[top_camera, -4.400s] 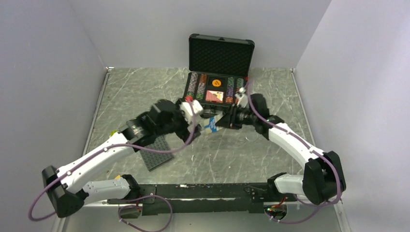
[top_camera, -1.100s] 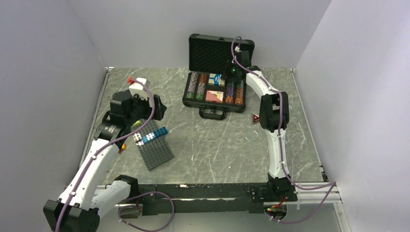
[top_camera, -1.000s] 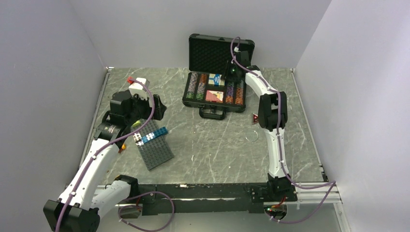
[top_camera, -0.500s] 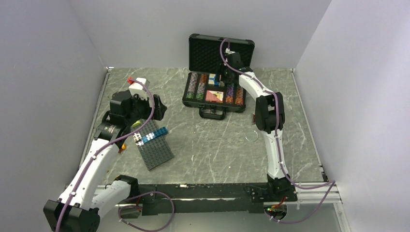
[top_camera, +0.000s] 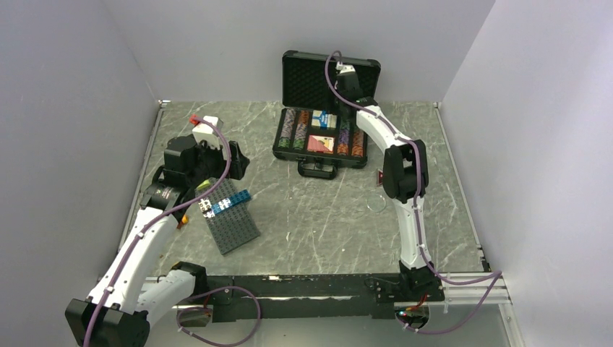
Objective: Pack up texas hold em set
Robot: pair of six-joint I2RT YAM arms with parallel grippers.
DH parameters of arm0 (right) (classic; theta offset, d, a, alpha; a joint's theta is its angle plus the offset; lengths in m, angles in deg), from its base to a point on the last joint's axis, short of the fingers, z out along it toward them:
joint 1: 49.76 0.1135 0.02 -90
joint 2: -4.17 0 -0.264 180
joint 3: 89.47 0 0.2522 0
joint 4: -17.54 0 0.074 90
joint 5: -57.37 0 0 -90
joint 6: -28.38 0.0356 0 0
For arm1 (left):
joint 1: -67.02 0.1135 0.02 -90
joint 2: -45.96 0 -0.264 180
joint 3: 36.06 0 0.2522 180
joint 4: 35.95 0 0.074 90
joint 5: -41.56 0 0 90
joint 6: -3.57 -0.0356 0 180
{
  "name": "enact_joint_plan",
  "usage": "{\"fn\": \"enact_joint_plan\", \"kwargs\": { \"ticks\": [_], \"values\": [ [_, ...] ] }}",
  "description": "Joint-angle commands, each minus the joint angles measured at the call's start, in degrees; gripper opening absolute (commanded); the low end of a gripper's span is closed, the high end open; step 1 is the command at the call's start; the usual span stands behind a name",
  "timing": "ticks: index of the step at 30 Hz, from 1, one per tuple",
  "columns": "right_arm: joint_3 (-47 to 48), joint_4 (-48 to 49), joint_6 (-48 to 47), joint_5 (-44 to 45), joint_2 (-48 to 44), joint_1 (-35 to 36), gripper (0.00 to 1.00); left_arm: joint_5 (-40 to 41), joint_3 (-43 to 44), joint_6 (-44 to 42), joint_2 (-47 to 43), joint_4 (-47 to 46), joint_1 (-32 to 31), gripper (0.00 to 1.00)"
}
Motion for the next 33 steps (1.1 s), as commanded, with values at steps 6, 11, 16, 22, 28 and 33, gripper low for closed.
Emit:
{"fn": "enact_joint_plan", "kwargs": {
  "ticks": [6, 11, 16, 22, 28, 33],
  "values": [
    [9.5, 4.9, -0.2, -6.1, 7.5, -0.1, 0.4, -1.8, -0.2, 0.7, 0.2, -2.2, 0.5, 0.99],
    [11.8, 4.8, -1.8, -7.2, 11.2, -0.1, 0.4, -2.1, -0.2, 0.9, 0.3, -2.3, 0.7, 0.99],
    [11.2, 2.3, -3.0, -9.8, 12.6, -0.1, 0.39, -2.4, -0.2, 0.9, 0.1, -2.4, 1.0, 0.99],
    [6.0, 0.5, -4.4, -12.6, 10.3, -0.1, 0.39, -2.7, -0.2, 1.1, 0.2, -2.5, 1.2, 0.99],
    [2.1, -2.6, -5.4, -16.5, 8.8, 0.3, 0.38, -2.9, -0.3, 1.2, 0.2, -2.5, 1.4, 0.99],
    [-1.2, -3.2, -6.0, -18.8, 7.0, 0.8, 0.37, -2.9, -0.3, 1.2, 0.2, -2.5, 1.4, 0.99]
  ]
}}
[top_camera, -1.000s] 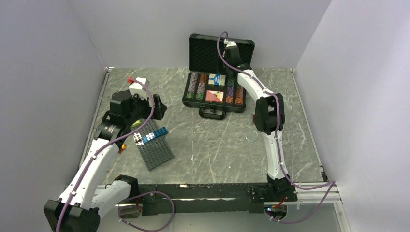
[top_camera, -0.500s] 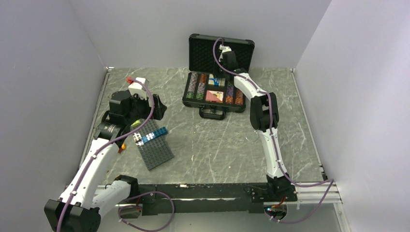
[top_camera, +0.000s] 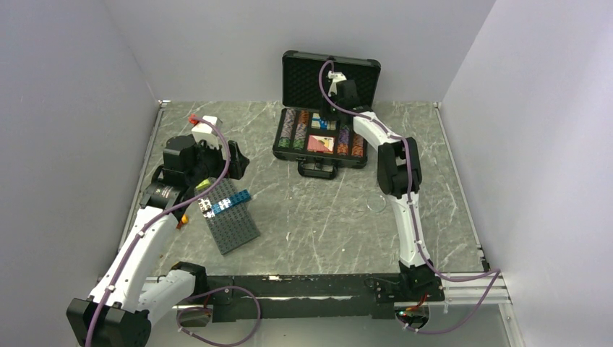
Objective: Pack up texas hold em set
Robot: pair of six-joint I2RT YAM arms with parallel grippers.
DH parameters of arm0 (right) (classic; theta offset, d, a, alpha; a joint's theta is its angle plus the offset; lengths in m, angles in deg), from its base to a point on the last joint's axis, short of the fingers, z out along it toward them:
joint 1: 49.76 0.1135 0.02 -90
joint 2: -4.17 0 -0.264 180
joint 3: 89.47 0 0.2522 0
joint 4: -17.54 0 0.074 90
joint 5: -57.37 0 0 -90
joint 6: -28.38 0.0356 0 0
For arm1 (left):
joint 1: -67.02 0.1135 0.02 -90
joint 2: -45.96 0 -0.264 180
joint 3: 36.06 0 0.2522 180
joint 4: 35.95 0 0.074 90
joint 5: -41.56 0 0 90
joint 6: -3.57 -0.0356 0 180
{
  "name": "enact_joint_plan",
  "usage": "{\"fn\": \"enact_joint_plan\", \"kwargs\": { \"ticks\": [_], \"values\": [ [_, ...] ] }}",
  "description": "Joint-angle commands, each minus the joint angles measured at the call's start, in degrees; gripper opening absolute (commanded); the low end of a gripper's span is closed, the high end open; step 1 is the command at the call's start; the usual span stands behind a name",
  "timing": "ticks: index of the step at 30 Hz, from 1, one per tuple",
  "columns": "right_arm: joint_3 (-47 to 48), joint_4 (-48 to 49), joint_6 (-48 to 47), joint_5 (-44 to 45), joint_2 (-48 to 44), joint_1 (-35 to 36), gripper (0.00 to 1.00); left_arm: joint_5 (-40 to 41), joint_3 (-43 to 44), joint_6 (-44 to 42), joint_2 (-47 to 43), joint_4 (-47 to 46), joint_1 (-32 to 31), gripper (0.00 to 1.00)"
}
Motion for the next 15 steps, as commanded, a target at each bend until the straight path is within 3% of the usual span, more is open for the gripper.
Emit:
{"fn": "enact_joint_plan", "kwargs": {
  "ticks": [1, 6, 15],
  "values": [
    [-4.9, -10.7, -0.6, -5.6, -2.4, 1.8, 0.37, -1.2, -0.2, 0.9, -0.1, -2.5, 0.4, 0.99],
    [-5.3, -10.2, -0.9, -3.9, -3.2, 2.0, 0.4, -1.2, -0.3, 0.8, -0.1, -2.5, 0.4, 0.99],
    [-5.2, -10.3, -1.1, 1.0, -9.4, 2.8, 0.56, -0.4, -0.3, 0.2, -0.8, -2.4, 0.4, 0.99]
  ]
}}
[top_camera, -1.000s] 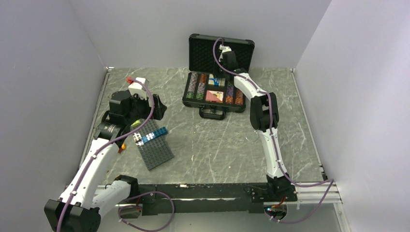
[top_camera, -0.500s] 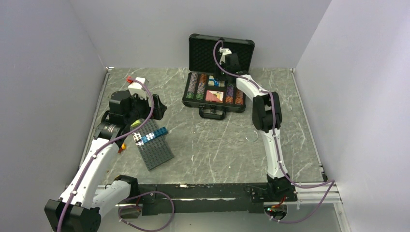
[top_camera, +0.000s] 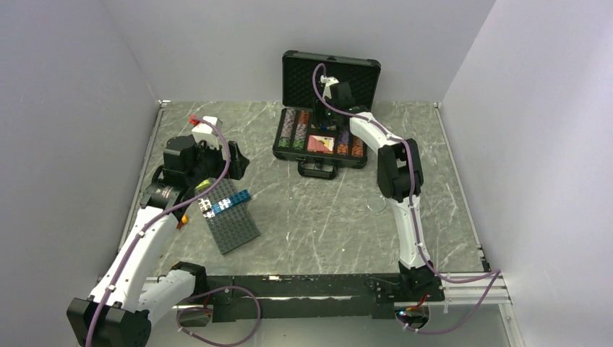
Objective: Pack up texas hold em set
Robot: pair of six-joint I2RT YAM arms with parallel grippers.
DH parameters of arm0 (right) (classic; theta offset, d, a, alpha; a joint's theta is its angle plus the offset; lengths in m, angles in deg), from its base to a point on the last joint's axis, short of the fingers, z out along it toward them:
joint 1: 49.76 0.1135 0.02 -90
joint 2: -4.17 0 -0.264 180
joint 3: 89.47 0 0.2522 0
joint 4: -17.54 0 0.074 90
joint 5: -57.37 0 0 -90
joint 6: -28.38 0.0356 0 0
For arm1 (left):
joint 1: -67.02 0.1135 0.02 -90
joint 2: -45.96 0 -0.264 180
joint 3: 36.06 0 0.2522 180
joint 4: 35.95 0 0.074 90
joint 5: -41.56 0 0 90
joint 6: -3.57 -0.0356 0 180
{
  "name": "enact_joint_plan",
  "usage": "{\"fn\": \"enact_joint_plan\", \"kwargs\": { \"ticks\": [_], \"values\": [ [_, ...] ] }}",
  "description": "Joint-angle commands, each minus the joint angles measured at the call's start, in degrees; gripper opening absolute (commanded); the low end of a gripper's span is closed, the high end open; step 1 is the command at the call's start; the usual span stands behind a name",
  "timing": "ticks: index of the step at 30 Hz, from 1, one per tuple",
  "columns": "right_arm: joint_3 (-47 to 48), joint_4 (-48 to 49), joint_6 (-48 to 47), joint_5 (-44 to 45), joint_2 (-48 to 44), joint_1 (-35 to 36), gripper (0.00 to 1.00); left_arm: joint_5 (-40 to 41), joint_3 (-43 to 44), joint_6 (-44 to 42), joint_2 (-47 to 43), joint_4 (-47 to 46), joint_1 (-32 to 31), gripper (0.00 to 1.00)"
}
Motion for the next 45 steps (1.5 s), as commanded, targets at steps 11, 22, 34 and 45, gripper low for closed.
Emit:
{"fn": "enact_joint_plan", "kwargs": {
  "ticks": [11, 22, 34, 45],
  "values": [
    [-22.8, -3.6, -1.4, 8.4, -29.3, 1.5, 0.79, 1.1, -0.5, -0.1, -2.4, -2.5, 0.3, 0.99],
    [-48.2, -12.6, 5.9, 13.6, -53.8, -8.7, 0.95, 0.9, -1.0, 0.0, -2.7, -2.8, 0.3, 0.99],
    [-54.5, -15.3, 3.8, 10.0, -50.4, -19.0, 0.98, 1.5, -1.5, -0.4, -3.5, -3.2, 0.3, 0.99],
    [-51.6, -13.4, 2.2, 12.0, -39.6, -18.3, 0.91, 1.7, -1.5, -0.6, -3.1, -3.1, 0.3, 0.99]
  ]
}}
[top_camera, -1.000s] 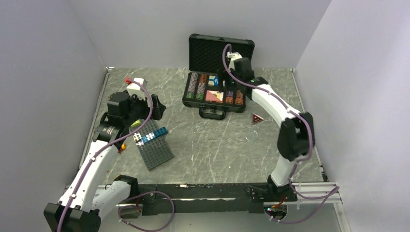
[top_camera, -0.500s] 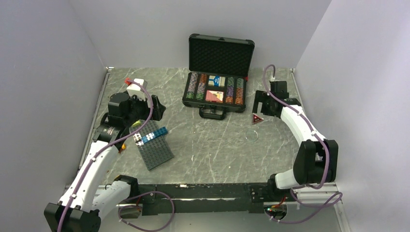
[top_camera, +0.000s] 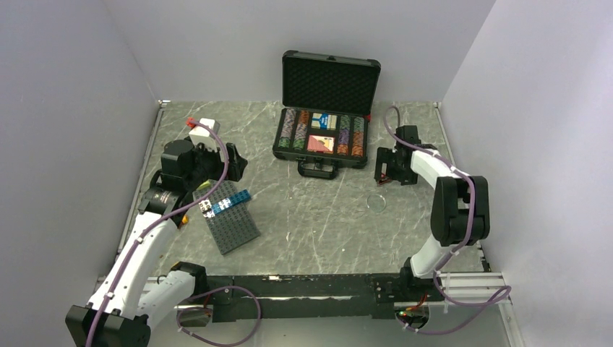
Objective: Pack up texas hold em set
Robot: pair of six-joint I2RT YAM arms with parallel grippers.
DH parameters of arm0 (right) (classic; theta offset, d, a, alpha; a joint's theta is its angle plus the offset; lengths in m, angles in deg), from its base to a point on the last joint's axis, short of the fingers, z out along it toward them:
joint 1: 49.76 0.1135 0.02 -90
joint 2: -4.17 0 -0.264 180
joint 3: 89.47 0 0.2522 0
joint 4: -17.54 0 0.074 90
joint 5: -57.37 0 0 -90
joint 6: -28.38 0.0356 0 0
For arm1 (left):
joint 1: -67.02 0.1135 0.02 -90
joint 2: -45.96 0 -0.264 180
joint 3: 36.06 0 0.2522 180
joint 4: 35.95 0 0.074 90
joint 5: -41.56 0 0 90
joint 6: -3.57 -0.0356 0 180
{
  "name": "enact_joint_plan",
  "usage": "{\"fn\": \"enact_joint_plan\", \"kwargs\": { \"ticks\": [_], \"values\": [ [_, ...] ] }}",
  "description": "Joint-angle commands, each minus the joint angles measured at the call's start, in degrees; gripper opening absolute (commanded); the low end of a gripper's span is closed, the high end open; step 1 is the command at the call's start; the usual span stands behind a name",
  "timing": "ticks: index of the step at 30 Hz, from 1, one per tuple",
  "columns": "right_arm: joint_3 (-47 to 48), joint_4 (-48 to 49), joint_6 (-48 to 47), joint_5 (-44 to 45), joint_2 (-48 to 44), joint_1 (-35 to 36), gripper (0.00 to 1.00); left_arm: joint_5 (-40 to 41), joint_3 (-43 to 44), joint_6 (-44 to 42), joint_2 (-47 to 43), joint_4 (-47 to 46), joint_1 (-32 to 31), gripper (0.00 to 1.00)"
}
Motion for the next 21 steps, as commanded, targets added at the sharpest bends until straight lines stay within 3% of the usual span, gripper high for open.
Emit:
{"fn": "enact_joint_plan", "kwargs": {
  "ticks": [1, 21],
  "values": [
    [2.7, 1.8, -1.3, 1.4, 2.0, 0.4, 0.91, 0.5, 0.0, -0.4, -0.6, -2.3, 0.3, 0.99],
    [6.9, 3.9, -2.7, 3.8, 9.8, 1.4, 0.8, -0.1, 0.1, -0.3, -0.5, -2.4, 0.3, 0.99]
  ]
}}
